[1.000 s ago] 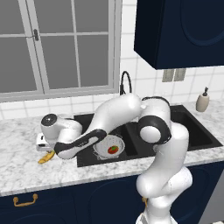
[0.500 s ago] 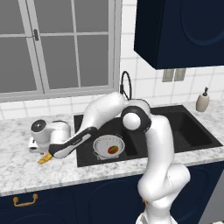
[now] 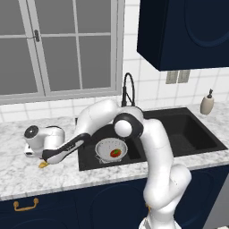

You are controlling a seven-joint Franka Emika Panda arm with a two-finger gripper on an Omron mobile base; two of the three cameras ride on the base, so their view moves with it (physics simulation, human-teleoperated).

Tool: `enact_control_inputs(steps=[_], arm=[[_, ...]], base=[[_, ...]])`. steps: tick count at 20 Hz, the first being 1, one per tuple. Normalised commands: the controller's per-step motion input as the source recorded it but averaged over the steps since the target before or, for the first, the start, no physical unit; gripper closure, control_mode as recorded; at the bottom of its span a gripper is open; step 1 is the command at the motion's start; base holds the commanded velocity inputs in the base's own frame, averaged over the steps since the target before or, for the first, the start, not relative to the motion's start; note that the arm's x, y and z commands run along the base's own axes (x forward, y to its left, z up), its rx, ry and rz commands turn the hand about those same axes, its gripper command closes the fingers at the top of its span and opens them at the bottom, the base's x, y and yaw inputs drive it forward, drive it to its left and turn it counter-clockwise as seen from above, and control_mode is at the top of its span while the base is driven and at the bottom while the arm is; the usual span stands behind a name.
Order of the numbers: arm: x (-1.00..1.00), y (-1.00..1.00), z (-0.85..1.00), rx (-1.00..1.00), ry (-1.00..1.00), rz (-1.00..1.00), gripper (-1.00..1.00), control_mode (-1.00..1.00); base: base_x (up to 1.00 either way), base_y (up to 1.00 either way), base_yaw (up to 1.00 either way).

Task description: Put the colander in the sink, put the mango, banana in the colander, and turn on the sink faucet and pour water over the colander.

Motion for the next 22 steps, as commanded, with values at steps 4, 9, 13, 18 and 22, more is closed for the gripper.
enact_control_inputs(steps=[4, 9, 13, 18, 22], arm=[[-0.02, -0.37, -0.72, 0.00, 0.00, -0.05, -1.00, -1.00], [-0.22, -0.87, -0.81, 0.01, 0.00, -0.12, 1.00, -1.00], [-0.22, -1.00, -0.78, 0.08, 0.00, -0.17, 1.00, -1.00], [-0.01, -0.52, -0.29, 0.05, 0.00, -0.13, 1.00, -1.00], [0.00, -0.21, 0.26, 0.10, 0.00, -0.19, 1.00, -1.00]], base=[[0.00, 0.00, 0.00], [0.00, 0.00, 0.00], [0.00, 0.00, 0.00], [0.00, 0.00, 0.00], [0.00, 0.00, 0.00]])
